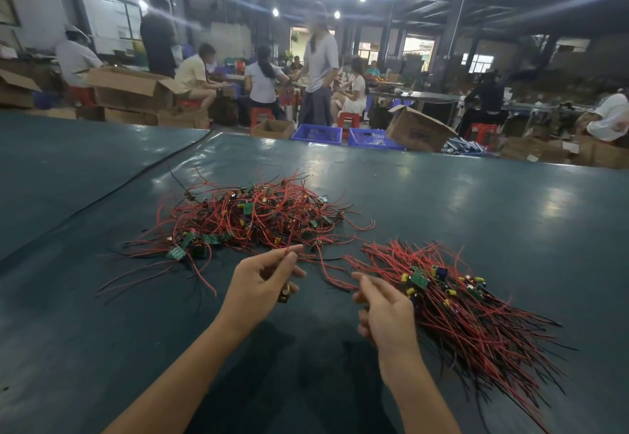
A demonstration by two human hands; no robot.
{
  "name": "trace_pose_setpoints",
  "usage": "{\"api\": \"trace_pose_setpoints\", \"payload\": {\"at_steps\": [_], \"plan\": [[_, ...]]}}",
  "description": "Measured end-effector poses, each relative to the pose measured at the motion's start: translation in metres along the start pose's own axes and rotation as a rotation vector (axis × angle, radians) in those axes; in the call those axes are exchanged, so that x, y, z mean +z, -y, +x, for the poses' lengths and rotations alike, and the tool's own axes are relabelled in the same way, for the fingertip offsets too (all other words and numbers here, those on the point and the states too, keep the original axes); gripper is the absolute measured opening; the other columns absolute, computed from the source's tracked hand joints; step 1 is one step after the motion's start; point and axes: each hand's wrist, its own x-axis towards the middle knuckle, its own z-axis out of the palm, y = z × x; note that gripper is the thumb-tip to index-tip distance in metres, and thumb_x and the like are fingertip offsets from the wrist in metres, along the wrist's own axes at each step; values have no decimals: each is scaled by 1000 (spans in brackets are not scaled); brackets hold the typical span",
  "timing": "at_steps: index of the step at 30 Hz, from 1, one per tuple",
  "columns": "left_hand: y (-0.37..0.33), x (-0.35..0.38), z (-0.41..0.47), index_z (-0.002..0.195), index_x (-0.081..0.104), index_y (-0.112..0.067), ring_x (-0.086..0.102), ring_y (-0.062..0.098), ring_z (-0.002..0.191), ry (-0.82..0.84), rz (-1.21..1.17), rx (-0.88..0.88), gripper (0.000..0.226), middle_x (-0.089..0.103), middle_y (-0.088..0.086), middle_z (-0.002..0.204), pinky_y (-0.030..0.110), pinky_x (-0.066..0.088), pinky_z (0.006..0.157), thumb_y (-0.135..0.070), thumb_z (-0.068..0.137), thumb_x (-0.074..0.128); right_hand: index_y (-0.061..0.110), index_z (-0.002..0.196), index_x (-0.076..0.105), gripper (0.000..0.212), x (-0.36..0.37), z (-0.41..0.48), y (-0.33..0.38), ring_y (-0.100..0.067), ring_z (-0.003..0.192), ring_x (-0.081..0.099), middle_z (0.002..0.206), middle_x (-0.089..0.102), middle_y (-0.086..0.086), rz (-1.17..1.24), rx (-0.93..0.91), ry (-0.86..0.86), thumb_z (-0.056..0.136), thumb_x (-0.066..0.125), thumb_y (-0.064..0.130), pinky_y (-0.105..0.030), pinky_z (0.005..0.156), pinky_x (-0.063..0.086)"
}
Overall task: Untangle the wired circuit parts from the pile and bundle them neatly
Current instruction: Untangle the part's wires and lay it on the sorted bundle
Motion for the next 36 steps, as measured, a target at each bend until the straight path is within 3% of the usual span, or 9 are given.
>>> {"api": "trace_pose_setpoints", "payload": {"at_steps": [4,7,10,16,20,22,26,30,36], "plan": [[-7,9,-3,106,70,-24,62,15,54,136,-78,-4,23,71,3,69,23,52,55,-27,86,59,22,85,75,15,16,-11,-3,2,41,47,55,61,10,-128,-127,200,93,64,14,-9,43,36],[-3,16,-8,106,70,-29,53,12,54,230,2,14,24,63,-2,62,24,49,54,-11,92,60,9,70,73,31,22,-19,-5,-3,42,32,51,43,7,-113,-226,256,91,63,29,-15,42,27],[0,18,-12,111,68,-34,53,12,58,287,117,80,39,63,0,64,26,48,56,0,93,57,-1,72,72,35,23,-20,-8,-3,46,34,50,44,4,-102,-284,201,91,64,26,-16,46,30],[1,21,-16,135,48,-38,52,-1,59,382,220,190,51,68,-7,72,22,48,59,-16,90,58,28,64,78,30,21,-14,-8,-6,67,66,72,74,-4,-90,-205,135,91,68,17,-16,63,52],[-1,19,-16,151,21,-39,54,0,58,449,358,182,78,61,-17,70,10,40,60,-24,89,66,21,65,76,28,17,-12,-8,-3,53,54,57,64,2,-118,-214,14,92,67,22,-14,52,43],[-1,16,-15,142,33,-45,57,1,66,418,525,220,68,62,-15,77,18,47,65,-29,86,67,20,68,76,27,13,-9,-5,-5,45,40,48,49,6,-62,-182,-61,92,66,27,-19,45,35],[-5,16,-17,102,65,-23,59,9,69,349,509,211,16,66,-10,78,38,51,69,-31,89,64,14,69,76,27,4,0,0,-2,46,41,45,50,13,114,-124,-210,91,67,27,-22,53,33],[-9,21,-20,93,70,-18,56,11,63,267,477,309,24,64,-10,70,36,45,66,-37,93,54,15,66,74,31,3,-3,4,-6,43,35,49,45,7,105,-75,-140,87,68,38,-19,44,31],[-10,18,-18,93,75,-19,53,9,64,197,613,508,21,64,-10,71,31,39,66,-33,91,60,-10,69,57,61,18,-18,1,-8,44,26,48,31,6,-46,-161,68,75,67,49,-15,42,26]]}}
